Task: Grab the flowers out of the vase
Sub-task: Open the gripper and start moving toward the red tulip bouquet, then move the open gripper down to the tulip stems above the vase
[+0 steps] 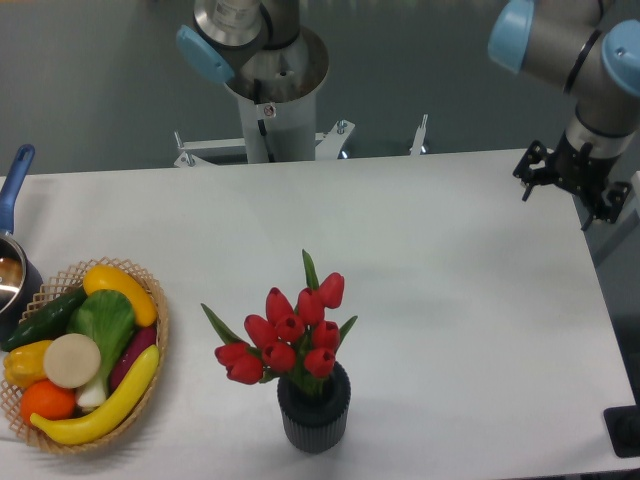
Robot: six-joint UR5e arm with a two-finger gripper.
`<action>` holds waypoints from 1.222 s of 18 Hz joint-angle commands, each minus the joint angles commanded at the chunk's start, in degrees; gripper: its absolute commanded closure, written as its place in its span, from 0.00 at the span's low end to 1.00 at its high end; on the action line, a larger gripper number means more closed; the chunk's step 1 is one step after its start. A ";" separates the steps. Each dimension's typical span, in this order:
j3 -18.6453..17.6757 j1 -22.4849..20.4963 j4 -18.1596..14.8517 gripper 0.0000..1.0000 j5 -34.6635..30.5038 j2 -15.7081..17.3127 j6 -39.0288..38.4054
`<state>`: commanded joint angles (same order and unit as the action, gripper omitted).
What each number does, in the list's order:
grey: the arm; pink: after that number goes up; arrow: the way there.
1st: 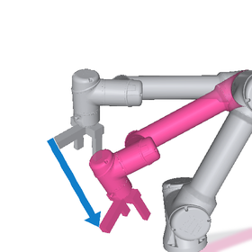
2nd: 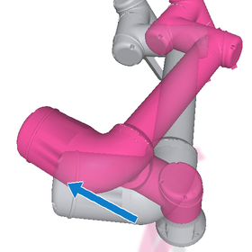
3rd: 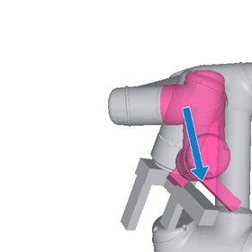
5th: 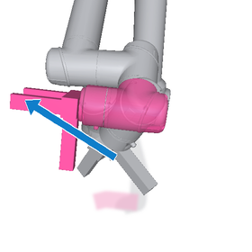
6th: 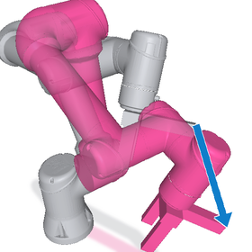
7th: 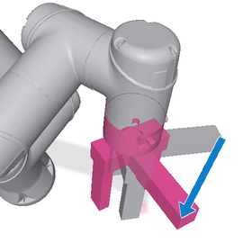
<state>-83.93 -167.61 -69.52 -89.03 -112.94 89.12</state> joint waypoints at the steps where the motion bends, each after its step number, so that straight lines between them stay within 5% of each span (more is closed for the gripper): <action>1: -0.09 0.09 0.00 0.00 0.00 0.00 0.00; 10: -2.72 0.79 1.23 0.00 1.31 1.76 0.35; 13: -5.96 0.62 4.73 0.00 7.27 4.55 -4.36; 22: -14.84 2.72 7.46 0.00 25.30 11.33 -5.89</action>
<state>-98.77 -164.88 -62.06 -63.73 -101.61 83.23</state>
